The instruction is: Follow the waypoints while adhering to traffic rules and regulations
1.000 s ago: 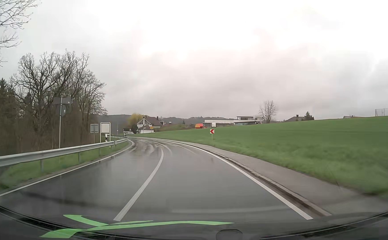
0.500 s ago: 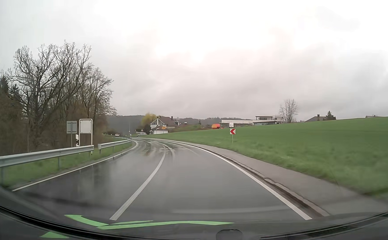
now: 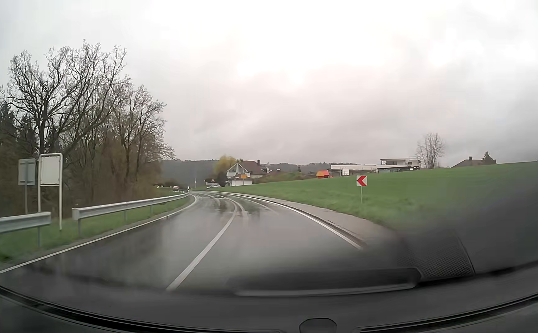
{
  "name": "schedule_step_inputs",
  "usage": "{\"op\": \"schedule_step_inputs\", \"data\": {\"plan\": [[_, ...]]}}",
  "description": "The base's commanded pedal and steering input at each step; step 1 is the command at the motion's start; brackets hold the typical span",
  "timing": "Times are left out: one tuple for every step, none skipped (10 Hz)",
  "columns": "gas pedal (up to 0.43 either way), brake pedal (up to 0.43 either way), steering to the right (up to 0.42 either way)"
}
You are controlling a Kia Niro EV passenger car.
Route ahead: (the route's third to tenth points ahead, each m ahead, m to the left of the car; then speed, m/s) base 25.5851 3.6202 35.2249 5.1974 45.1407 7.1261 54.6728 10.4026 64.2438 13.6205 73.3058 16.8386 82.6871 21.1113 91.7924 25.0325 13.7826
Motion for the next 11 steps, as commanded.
{"op": "schedule_step_inputs", "data": {"plan": [[0.059, 0.000, -0.038], [0.079, 0.000, -0.039], [0.079, 0.000, -0.039], [0.079, 0.000, -0.039], [0.079, 0.000, -0.038], [0.079, 0.000, -0.036], [0.059, 0.000, -0.035], [0.020, 0.000, -0.031], [0.000, 0.000, -0.030], [0.000, 0.000, -0.029], [0.000, 0.000, -0.029]]}}
